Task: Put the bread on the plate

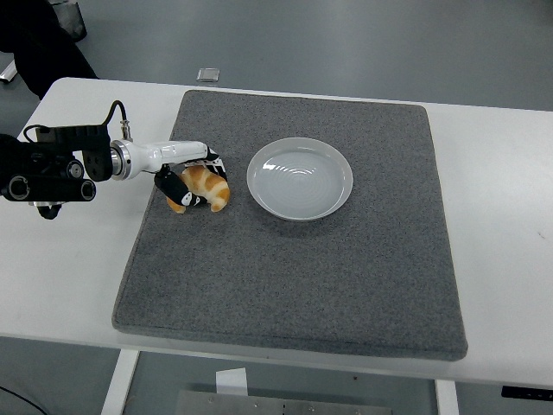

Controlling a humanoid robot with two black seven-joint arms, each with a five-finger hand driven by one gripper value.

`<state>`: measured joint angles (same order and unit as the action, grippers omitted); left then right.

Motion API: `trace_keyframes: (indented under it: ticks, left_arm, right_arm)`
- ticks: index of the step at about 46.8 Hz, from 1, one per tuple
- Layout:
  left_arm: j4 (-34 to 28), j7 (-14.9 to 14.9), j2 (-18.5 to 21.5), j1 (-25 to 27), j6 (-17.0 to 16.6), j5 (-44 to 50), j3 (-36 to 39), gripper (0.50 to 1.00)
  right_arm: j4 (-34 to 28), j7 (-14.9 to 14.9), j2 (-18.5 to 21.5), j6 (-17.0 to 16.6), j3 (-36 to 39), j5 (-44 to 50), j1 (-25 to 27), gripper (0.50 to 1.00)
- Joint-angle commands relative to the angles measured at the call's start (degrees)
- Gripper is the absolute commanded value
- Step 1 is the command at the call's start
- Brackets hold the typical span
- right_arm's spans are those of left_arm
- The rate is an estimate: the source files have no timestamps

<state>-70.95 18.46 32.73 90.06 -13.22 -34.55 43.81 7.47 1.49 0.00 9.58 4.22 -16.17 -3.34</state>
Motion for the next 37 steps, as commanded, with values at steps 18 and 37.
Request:
trace_keyframes:
  ticks: [18, 37]
  left_arm:
    - [-0.86, -0.09, 3.65, 11.27, 1.88, 0.54, -3.47, 0.500]
    - [0.28, -0.17, 3.39, 17.25, 2.76, 0.63, -6.19, 0.500]
  right_arm:
    - [0.00, 0.00, 0.00, 0.00, 0.00, 0.00, 0.00, 0.952]
    - [0.00, 0.00, 0.00, 0.00, 0.00, 0.00, 0.00, 0.952]
